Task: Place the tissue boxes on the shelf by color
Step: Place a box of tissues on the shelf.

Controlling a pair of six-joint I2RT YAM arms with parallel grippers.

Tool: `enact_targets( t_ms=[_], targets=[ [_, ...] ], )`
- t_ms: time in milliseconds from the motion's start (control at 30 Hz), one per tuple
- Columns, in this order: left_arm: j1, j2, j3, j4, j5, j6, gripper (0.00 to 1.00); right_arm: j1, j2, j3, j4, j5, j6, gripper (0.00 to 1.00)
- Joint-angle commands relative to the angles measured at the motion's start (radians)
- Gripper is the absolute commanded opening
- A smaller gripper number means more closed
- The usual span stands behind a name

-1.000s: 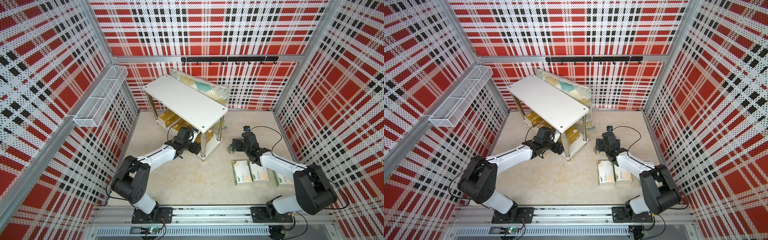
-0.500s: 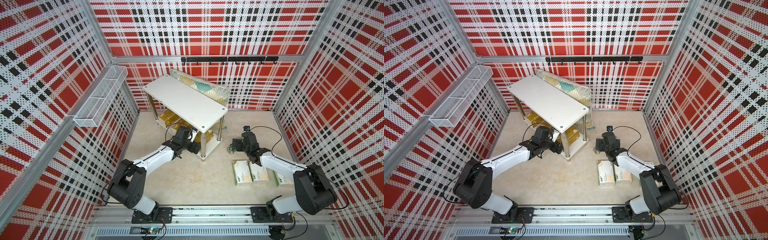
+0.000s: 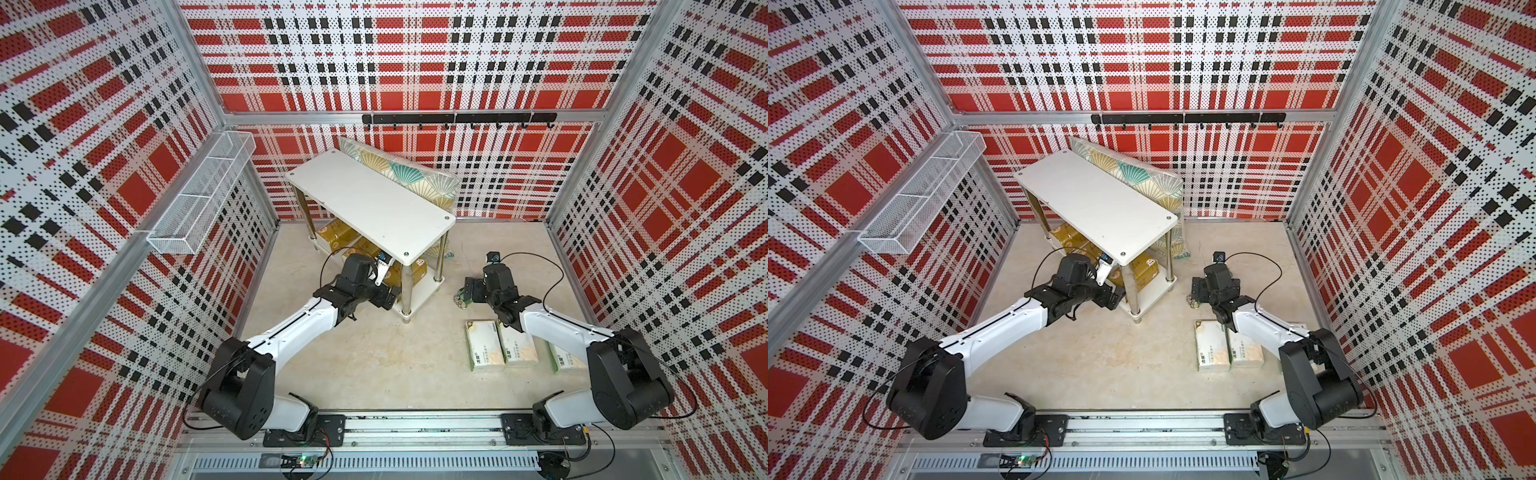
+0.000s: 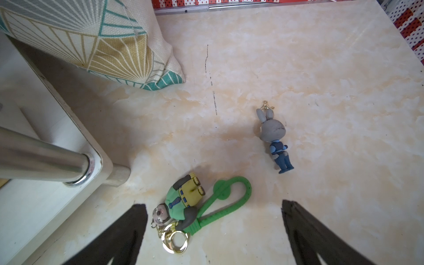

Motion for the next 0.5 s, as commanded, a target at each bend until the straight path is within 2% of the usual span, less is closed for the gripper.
enact_targets(
  t_ms=[0,300,467],
  targets=[
    [0.015,-0.054,-0.018,-0.037,0.021,0.003,0.99,-0.003,-0.004,0.018,0.013,-0.006,0.011,1.0],
    [0.058,-0.147,-0.052,-0.087,0.008,0.003,0.99,-0.002,-0.003,0.016,0.013,-0.009,0.009,1.0],
    [0.086,-0.196,-0.067,-0.086,-0.062,-0.047,0.99,-0.002,-0.005,0.018,0.014,-0.009,0.006,1.0]
  ],
)
